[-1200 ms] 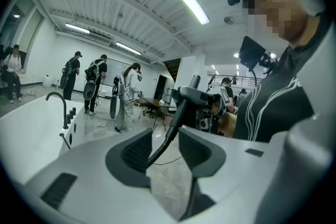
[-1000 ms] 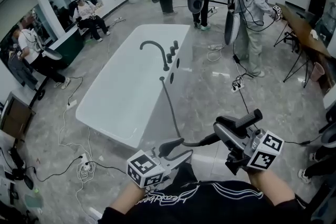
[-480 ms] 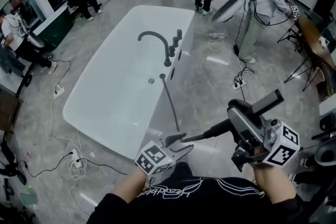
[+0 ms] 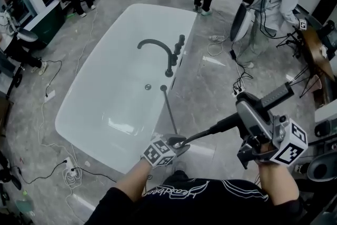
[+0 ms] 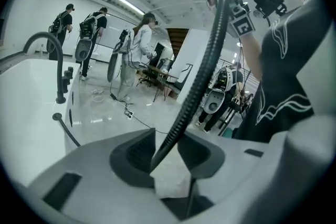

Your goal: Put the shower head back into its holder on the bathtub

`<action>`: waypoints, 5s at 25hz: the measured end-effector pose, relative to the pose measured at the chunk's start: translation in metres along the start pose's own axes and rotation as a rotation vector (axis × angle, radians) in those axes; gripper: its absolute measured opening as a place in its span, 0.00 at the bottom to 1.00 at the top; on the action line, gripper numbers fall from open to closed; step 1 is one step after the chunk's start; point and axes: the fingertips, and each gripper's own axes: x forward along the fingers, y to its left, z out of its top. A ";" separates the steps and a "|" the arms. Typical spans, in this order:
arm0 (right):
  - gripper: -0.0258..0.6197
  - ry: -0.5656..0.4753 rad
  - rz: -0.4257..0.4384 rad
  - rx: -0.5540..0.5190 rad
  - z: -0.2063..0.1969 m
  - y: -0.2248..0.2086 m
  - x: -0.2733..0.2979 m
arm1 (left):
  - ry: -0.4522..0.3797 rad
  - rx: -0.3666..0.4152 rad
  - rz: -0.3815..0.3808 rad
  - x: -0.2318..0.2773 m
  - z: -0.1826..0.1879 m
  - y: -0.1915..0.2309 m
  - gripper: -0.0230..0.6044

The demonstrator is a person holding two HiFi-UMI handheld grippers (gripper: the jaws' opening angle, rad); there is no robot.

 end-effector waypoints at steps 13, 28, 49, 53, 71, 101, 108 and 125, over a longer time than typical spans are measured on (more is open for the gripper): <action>0.18 0.207 -0.222 -0.234 -0.034 -0.081 -0.006 | -0.061 -0.191 0.122 -0.043 -0.004 0.035 0.14; 0.18 0.195 -0.097 -0.058 -0.036 -0.151 0.013 | -0.208 -0.281 0.494 -0.166 0.101 0.118 0.14; 0.18 0.132 0.171 0.044 0.012 -0.181 0.100 | -0.289 0.129 0.859 -0.268 0.319 0.195 0.14; 0.18 0.100 0.198 0.024 0.032 -0.185 0.113 | -0.326 0.179 0.887 -0.277 0.354 0.201 0.14; 0.18 0.078 0.307 0.002 0.071 -0.243 0.183 | -0.374 0.206 1.013 -0.295 0.415 0.257 0.14; 0.18 0.217 0.200 0.077 0.010 -0.307 0.194 | -0.365 -0.331 0.819 -0.164 0.202 0.348 0.14; 0.18 0.233 0.216 0.076 0.007 -0.299 0.195 | -0.306 -0.368 0.784 -0.129 0.170 0.354 0.14; 0.18 0.380 0.249 0.103 -0.050 -0.285 0.201 | -0.020 -0.413 0.644 -0.013 0.067 0.356 0.14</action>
